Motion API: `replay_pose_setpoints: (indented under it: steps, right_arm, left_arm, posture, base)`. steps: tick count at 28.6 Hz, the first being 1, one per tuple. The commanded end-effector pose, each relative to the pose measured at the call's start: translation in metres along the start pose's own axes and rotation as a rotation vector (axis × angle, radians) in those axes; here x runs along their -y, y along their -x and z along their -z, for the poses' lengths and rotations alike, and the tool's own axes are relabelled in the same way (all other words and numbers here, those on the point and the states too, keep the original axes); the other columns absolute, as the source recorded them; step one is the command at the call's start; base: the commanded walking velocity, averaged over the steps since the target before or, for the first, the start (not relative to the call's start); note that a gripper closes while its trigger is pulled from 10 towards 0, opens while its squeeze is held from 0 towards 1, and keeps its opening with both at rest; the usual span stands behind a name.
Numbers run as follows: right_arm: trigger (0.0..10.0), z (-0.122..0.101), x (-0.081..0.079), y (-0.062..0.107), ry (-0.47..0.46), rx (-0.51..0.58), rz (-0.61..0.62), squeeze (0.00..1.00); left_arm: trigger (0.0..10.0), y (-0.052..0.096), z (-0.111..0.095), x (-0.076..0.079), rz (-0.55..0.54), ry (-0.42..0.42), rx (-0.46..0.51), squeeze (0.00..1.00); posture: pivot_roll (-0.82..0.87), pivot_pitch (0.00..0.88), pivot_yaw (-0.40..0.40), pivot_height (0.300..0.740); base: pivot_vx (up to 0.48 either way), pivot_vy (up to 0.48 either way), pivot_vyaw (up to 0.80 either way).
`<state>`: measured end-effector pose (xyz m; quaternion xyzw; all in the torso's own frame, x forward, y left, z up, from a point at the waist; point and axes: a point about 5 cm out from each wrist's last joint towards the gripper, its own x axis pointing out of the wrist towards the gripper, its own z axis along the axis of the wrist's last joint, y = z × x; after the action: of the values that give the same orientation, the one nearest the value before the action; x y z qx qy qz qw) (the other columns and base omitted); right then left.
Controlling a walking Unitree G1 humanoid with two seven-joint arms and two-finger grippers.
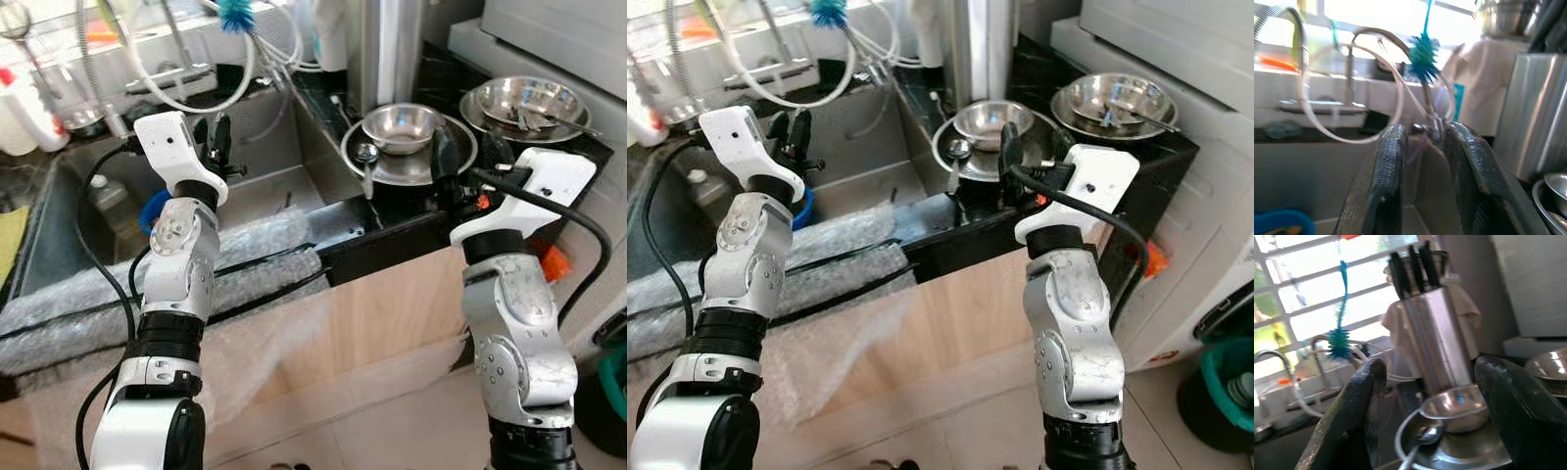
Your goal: Kitchen organization
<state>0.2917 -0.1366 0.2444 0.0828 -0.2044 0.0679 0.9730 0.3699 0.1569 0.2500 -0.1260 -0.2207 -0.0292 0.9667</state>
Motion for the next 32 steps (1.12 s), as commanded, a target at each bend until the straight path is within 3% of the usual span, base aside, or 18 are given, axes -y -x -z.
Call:
replay_pose_setpoints:
  steps: [1,10,32]
  right_arm:
    - [10.0,-0.0001,-0.0034,0.0009,-0.001,-0.006,-0.019,0.0]
    - [10.0,0.0007,-0.0022,0.0011,-0.016,-0.013,-0.011,0.0]
    - [10.0,0.0011,-0.0063,0.0018,0.033,-0.015,-0.054,0.0]
  left_arm:
    - [10.0,-0.0015,-0.0043,-0.004,-0.015,-0.013,0.018,0.0]
    - [10.0,0.0001,0.002,-0.0067,-0.031,-0.007,-0.006,0.0]
    - [10.0,0.0003,0.0011,-0.008,-0.033,-0.013,-0.001,0.0]
  posture:
    - [-0.05,0.105,0.13,0.74]
    - [-0.06,0.106,0.132,0.74]
    - [-0.05,0.107,0.128,0.74]
  base:
    - [0.0,0.0,0.0]
    - [0.028,0.0,0.0]
    - [0.402,0.0,0.0]
